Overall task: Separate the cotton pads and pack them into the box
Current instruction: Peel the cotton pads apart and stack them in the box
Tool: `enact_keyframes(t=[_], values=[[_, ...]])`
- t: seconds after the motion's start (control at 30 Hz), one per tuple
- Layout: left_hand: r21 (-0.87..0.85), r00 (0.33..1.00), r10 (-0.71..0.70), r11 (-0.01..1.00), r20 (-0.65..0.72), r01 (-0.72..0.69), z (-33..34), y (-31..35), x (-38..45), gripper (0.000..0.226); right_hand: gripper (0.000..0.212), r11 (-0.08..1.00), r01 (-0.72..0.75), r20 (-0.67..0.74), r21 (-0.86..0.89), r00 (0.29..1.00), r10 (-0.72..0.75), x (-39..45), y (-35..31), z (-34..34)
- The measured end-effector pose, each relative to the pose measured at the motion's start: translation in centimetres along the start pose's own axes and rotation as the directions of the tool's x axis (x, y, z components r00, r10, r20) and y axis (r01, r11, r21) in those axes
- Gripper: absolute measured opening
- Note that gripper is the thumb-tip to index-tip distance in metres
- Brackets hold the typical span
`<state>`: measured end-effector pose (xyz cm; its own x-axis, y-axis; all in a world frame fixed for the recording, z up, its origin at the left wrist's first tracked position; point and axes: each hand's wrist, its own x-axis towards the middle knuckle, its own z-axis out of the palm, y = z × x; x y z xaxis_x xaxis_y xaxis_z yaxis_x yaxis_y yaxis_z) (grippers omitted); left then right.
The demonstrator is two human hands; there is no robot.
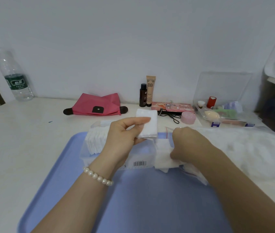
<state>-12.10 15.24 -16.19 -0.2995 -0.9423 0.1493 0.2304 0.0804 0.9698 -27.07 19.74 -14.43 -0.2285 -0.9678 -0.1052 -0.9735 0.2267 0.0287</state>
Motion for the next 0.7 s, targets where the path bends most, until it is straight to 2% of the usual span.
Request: enact_keyframes(t=[0.17,0.23,0.3,0.37,0.4,0.47,0.5,0.57,0.6,0.7], values=[[0.022,1.000,-0.014,1.000,0.011,0.014,-0.1,0.0,0.0,0.030,0.009,1.000,-0.003,0.003,0.014,1.000,0.003,0.5,0.2,-0.2],[0.023,1.000,-0.015,1.000,0.007,0.015,-0.1,0.1,-0.1,0.032,0.007,0.989,0.019,-0.076,0.150,0.997,-0.008,0.3,0.6,-1.4],[0.023,1.000,-0.017,1.000,0.005,0.017,-0.1,0.2,-0.1,0.033,0.010,0.940,0.099,-0.259,0.326,0.966,-0.012,-0.3,1.2,-2.9],[0.034,1.000,-0.012,0.999,0.015,0.011,-0.1,0.3,-0.2,0.035,0.012,0.834,0.231,-0.444,0.501,0.896,0.019,-0.8,1.8,-4.0],[0.039,1.000,-0.008,0.999,0.023,0.008,-0.1,0.2,-0.3,0.036,0.013,0.734,0.305,-0.475,0.607,0.880,0.026,-1.0,2.1,-4.3],[0.042,0.999,0.003,0.999,0.045,-0.005,0.0,0.2,-0.3,0.038,0.013,0.480,0.381,-0.409,0.790,0.911,-0.049,-1.4,2.5,-4.7],[0.044,0.998,0.009,0.999,0.057,-0.012,0.0,0.2,-0.4,0.039,0.010,0.393,0.377,-0.354,0.838,0.926,-0.134,-1.6,2.5,-4.7],[0.052,0.996,0.024,0.998,0.081,-0.028,0.0,0.1,-0.4,0.041,0.010,0.332,0.378,-0.288,0.864,0.913,-0.289,-1.9,2.2,-4.6],[0.066,0.995,0.037,0.997,0.096,-0.044,0.0,0.1,-0.5,0.041,0.015,0.315,0.389,-0.290,0.866,0.903,-0.319,-2.0,1.9,-4.5],[0.096,0.983,0.082,0.991,0.162,-0.099,0.2,0.1,-0.6,0.044,0.030,0.268,0.424,-0.365,0.865,0.898,-0.245,-1.6,0.8,-3.9]])
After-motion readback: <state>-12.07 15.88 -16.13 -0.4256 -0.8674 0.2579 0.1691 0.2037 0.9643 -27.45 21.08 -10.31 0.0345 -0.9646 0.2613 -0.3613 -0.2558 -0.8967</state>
